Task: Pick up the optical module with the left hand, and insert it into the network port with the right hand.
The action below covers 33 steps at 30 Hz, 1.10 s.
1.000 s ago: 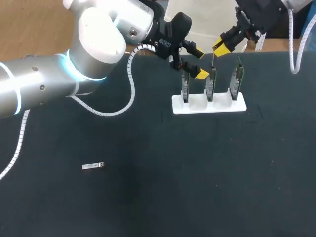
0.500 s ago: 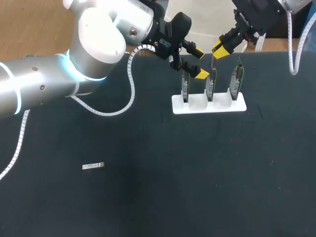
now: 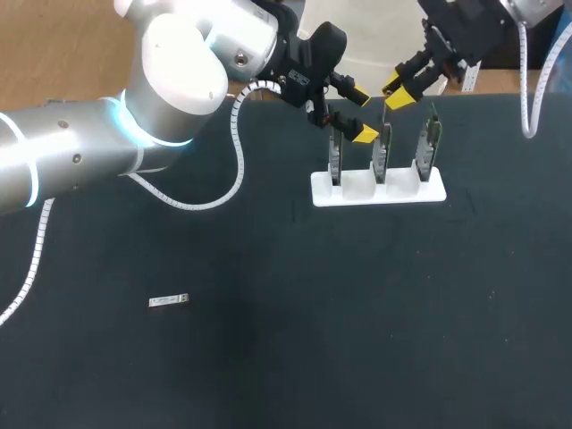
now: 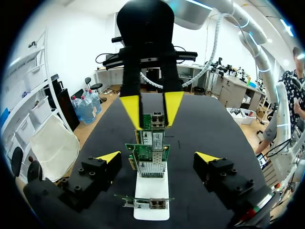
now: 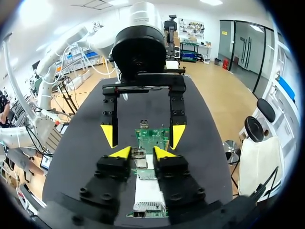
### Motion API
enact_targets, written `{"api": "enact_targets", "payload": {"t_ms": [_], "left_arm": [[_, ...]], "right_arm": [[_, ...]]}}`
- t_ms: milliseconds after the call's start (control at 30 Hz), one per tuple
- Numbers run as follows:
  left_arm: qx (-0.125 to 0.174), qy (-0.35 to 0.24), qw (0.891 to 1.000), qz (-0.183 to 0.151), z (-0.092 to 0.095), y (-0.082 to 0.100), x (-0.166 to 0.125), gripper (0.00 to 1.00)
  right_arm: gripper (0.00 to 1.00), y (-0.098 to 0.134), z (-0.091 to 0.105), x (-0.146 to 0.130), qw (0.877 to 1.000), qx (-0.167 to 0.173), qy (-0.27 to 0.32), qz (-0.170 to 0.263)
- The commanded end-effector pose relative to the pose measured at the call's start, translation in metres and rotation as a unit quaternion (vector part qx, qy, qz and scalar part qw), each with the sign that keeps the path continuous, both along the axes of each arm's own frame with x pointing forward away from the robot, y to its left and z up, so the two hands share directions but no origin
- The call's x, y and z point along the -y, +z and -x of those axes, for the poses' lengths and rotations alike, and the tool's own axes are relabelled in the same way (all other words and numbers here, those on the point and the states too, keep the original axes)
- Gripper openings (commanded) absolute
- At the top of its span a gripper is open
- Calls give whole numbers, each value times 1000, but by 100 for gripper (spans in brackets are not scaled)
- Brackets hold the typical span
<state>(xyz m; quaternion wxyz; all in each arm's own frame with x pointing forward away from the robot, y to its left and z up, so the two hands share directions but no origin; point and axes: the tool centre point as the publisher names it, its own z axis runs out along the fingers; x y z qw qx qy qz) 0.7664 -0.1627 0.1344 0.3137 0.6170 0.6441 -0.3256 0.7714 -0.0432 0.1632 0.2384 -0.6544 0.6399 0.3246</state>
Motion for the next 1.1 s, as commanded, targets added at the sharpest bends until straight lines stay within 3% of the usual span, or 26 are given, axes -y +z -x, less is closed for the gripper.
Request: {"api": "enact_targets", "payload": {"t_ms": [33,800,833,867,900,1100], "left_arm": [[0,-1,1000,-1,-1,0,0,100],[0,-1,1000,-1,-1,0,0,100],[0,-1,1000,-1,-1,0,0,100],[0,-1,1000,-1,-1,0,0,100],[0,-1,1000,-1,-1,0,0,100],[0,-1,1000,-1,-1,0,0,100]], "right_arm": [[100,1,0,1,1000,0,-3,-5],[100,18,0,21,999,-2,-1,-40],[77,18,0,22,999,1,-2,-41],[25,19,0,22,999,3,-3,-41],[0,20,0,22,999,5,-4,-42],[0,23,1,19,999,14,-1,-44]]}}
